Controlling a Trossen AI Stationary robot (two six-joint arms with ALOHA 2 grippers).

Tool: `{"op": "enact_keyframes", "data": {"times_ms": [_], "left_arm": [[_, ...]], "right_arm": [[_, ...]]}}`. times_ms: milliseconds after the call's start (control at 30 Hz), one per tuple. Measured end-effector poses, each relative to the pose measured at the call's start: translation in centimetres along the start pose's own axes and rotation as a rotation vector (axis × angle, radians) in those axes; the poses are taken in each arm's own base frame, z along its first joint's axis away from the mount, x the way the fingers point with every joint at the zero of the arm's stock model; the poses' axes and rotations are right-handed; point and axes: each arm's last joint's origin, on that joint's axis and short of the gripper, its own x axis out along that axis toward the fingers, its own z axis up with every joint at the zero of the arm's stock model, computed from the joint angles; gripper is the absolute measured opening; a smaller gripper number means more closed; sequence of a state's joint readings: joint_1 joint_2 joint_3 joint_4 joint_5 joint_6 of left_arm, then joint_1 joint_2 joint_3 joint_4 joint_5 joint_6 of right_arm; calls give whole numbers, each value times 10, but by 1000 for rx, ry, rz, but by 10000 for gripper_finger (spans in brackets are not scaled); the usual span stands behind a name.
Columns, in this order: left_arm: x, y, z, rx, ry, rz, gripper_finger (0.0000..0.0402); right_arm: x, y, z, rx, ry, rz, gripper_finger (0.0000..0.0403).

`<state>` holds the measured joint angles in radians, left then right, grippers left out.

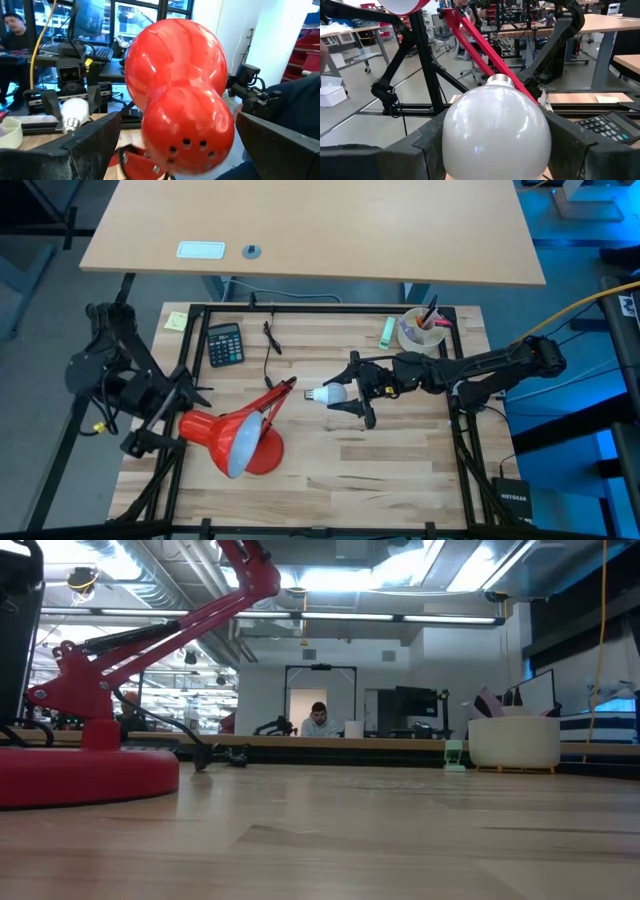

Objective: Screw lightbulb
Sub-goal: Insert the light bulb into the orange desk lamp

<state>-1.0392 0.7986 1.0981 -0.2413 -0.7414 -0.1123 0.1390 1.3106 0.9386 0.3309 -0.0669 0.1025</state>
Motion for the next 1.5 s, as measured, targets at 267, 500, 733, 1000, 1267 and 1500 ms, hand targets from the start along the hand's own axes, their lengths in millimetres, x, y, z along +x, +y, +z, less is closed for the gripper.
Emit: {"op": "enact_keyframes", "data": {"times_ms": [267, 500, 733, 1000, 1267, 1500], "left_arm": [[16, -8, 0, 61, -38, 34, 382], [23, -8, -3, 68, -28, 77, 335], [23, -7, -3, 52, -31, 102, 257], [23, -7, -3, -3, -34, 108, 252], [24, -5, -3, -35, -39, 125, 262], [24, -4, -3, -38, -38, 127, 263]], "right_arm": [[0, 1, 5, -6, -43, 9, 251], [1, 22, 39, -131, -101, 36, 251], [-1, 55, 72, -356, -68, -87, 251], [23, 86, 85, -580, -58, -157, 251], [66, 115, 96, -729, -39, -186, 251], [99, 123, 107, -797, 40, -205, 251]]}}
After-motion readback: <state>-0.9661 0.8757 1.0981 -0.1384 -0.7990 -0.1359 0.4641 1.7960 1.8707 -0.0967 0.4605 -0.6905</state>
